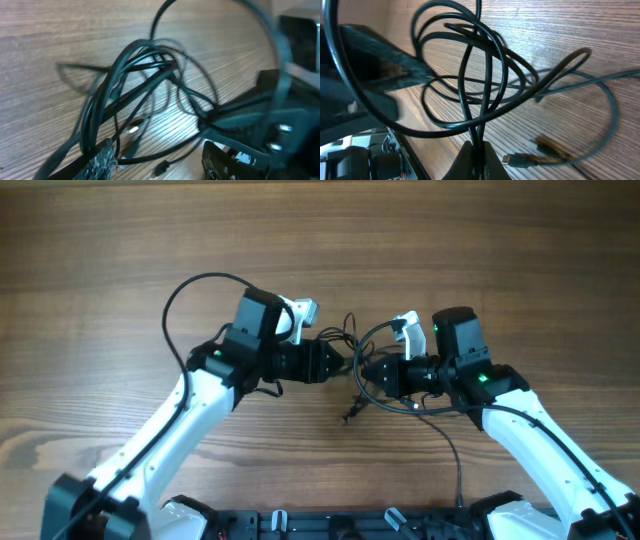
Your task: Untangle cables
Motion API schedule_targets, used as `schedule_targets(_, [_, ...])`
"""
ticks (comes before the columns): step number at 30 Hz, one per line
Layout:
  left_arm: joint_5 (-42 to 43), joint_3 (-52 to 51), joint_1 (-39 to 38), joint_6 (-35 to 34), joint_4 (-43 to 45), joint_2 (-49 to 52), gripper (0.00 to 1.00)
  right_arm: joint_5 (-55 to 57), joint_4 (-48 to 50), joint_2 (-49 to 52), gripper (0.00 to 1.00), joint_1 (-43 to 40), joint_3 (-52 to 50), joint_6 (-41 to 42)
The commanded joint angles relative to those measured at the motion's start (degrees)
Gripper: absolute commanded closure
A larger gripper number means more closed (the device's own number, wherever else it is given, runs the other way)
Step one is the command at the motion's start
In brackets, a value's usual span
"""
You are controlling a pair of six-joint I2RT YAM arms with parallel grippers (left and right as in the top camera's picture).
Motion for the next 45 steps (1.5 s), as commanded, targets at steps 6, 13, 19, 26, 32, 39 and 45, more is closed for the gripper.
schedule_targets(6, [-0.81, -0.13, 1.55, 2.03, -0.15, 2.19, 0.44, -1.66, 0.48, 0.55, 0.96, 0.13, 0.35, -1.14])
schedule_targets(13, [-7.19, -0.13, 5.35, 3.37, -5.29, -1.46, 0.38, -1.05, 0.48, 0.55, 0.96, 0.13, 0.35, -0.96])
schedule_targets(19, [-9.53, -0.52, 5.35, 3.32, -5.01, -0.26, 0.38, -1.09, 0.48, 0.55, 0.96, 0.13, 0.35, 0.5])
schedule_targets(26, [-8.66, -0.55, 0.37, 3.3, -0.92, 6.03, 0.39, -1.11, 0.42, 0.55, 0.96, 0.13, 0.35, 0.52])
schedule_targets(32, [-4.76, -0.46, -0.66, 3.32, -0.04, 3.72, 0.96, 15.56, -3.65, 0.55, 0.16, 0.11, 0.35, 0.55])
schedule_targets(39, [6.12, -0.46, 4.07, 3.58, -0.02, -4.63, 0.96, 20.61, -1.75, 0.55, 0.0, -2.38, 0.35, 3.69])
schedule_targets(45, [12.24, -0.46, 4.7, 3.52, 0.15, -4.68, 0.96, 2.93, 5.51, 0.55, 0.01, -2.89, 0.35, 3.13])
